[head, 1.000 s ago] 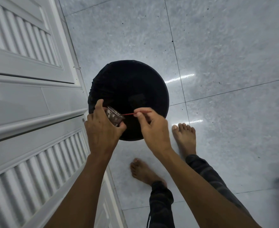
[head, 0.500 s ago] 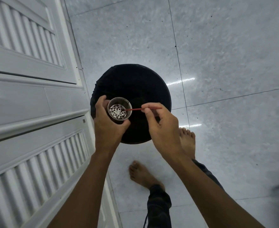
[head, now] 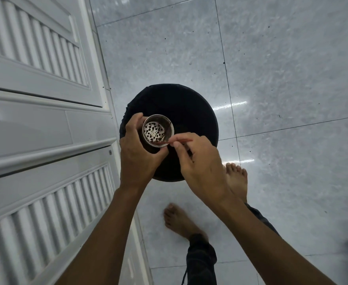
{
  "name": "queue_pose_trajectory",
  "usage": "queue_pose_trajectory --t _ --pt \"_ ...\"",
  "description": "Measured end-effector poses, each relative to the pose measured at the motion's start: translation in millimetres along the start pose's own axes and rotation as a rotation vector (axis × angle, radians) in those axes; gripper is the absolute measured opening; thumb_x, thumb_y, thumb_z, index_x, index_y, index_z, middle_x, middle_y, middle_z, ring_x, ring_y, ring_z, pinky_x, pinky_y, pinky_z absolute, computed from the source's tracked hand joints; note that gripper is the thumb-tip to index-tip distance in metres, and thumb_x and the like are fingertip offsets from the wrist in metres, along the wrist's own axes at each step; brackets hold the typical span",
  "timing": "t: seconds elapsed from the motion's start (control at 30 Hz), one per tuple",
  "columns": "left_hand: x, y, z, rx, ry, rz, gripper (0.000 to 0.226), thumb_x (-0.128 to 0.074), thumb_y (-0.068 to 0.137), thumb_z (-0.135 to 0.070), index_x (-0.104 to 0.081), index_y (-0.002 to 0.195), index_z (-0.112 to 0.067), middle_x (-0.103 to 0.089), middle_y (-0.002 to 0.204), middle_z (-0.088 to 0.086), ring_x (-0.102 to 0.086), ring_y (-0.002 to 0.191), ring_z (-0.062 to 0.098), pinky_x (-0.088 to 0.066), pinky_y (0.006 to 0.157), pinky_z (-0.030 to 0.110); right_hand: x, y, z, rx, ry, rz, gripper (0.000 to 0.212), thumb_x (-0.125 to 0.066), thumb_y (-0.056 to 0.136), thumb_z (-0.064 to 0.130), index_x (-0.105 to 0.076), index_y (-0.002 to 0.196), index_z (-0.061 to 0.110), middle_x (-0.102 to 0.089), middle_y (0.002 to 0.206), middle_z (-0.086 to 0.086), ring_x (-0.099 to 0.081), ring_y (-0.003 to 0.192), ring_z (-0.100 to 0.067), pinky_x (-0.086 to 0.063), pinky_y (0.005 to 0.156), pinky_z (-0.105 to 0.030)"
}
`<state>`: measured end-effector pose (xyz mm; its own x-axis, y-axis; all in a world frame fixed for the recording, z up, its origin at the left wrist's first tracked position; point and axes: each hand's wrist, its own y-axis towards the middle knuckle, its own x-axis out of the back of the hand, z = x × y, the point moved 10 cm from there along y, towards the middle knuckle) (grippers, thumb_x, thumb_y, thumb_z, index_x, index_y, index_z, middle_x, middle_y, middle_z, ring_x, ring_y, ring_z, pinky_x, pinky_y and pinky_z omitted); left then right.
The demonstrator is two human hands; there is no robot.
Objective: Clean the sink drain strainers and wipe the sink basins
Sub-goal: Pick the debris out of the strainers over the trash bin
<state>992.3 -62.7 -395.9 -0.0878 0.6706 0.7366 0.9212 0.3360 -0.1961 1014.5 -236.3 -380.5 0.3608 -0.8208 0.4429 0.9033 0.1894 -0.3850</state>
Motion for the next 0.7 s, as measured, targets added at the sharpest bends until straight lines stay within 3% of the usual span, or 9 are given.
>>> queue_pose_trajectory --t 0.1,0.23,0.4,0.53,0.7 --pt "1 -4 0 -0.051 0.063 0.008 0.100 -0.091 0.071 -0.029 -0.030 0.150 -0.025 -0.054 0.138 -0.007 -0.052 0.126 0.008 -0.050 0.104 0.054 13 3 -9 -0.020 -0.094 -0.050 0.022 -0.055 0.104 0.028 -0.070 0.118 0.021 -0.071 0.114 0.005 -0.062 0.102 -0.010 -0.055 0.088 -0.023" --pt "-2 -8 3 -0.044 0.121 0.026 0.101 -0.092 0.070 -0.028 -0.029 0.149 -0.027 -0.055 0.137 -0.004 -0.046 0.121 0.000 -0.046 0.108 0.048 15 2 -1 0.009 -0.073 -0.106 0.020 -0.056 0.103 0.026 -0.071 0.117 0.021 -0.071 0.111 0.006 -0.062 0.100 -0.008 -0.052 0.085 -0.016" --pt "-5 -9 4 -0.069 0.180 0.038 0.101 -0.092 0.070 -0.029 -0.030 0.150 -0.025 -0.058 0.134 0.001 -0.055 0.121 0.014 -0.036 0.105 0.033 -3 -2 -10 -0.035 -0.069 -0.018 0.022 -0.056 0.103 0.028 -0.070 0.118 0.021 -0.071 0.112 0.006 -0.060 0.101 -0.006 -0.050 0.087 -0.014" --pt "-7 -10 10 -0.084 0.266 0.061 0.100 -0.090 0.069 -0.026 -0.031 0.149 -0.021 -0.060 0.131 0.004 -0.058 0.119 0.025 -0.032 0.104 0.033 4 4 -19 -0.045 -0.096 -0.041 0.022 -0.056 0.103 0.028 -0.070 0.119 0.021 -0.072 0.113 0.004 -0.062 0.102 -0.010 -0.052 0.088 -0.019" --pt "-16 -14 21 -0.059 0.316 0.116 0.101 -0.092 0.069 -0.031 -0.033 0.150 -0.019 -0.060 0.130 0.005 -0.058 0.117 0.025 -0.031 0.103 0.032 -22 -2 -27 -0.032 -0.185 0.144 0.027 -0.050 0.105 0.032 -0.069 0.123 0.023 -0.070 0.118 0.006 -0.062 0.107 -0.010 -0.051 0.094 -0.021"
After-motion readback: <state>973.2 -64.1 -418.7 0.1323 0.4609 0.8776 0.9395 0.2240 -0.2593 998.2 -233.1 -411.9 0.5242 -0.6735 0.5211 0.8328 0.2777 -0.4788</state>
